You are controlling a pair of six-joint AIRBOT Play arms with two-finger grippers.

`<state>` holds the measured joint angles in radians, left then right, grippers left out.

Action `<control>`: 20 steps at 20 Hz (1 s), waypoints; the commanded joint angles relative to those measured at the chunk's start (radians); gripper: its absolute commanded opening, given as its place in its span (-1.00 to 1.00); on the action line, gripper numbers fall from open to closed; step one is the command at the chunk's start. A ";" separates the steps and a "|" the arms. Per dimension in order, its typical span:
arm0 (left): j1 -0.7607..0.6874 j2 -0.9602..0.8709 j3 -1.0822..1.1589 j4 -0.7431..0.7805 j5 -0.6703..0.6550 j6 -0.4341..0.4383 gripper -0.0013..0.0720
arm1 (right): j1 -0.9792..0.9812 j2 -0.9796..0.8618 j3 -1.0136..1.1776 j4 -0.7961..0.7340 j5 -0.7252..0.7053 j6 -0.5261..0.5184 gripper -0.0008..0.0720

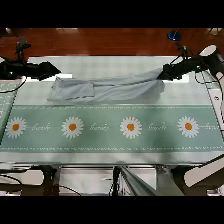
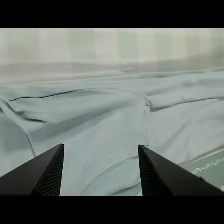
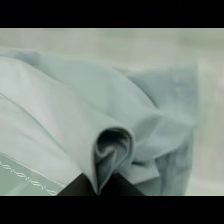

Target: Fold the shirts.

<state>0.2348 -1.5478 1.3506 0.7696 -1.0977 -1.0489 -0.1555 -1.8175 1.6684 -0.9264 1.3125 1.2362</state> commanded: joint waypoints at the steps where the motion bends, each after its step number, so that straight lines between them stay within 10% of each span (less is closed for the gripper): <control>1: -0.031 0.000 0.001 0.000 -0.019 0.000 0.51 | 0.001 0.090 0.001 -0.016 -0.003 -0.010 -0.92; 15: -0.320 -0.011 0.001 -0.002 0.037 -0.043 0.51 | 0.002 0.148 0.001 -0.157 0.030 0.053 -0.91; 17: -0.346 -0.015 0.001 -0.003 0.040 -0.064 0.51 | 0.002 0.148 0.001 -0.157 0.037 0.053 -0.35; 20: -0.380 -0.015 0.001 -0.004 0.040 -0.064 0.51 | -0.011 0.148 0.001 -0.161 0.049 0.057 -0.24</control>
<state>-0.1104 -1.5608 1.3506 0.7666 -1.0672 -1.0992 -0.1585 -1.6699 1.6684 -1.0790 1.3460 1.2877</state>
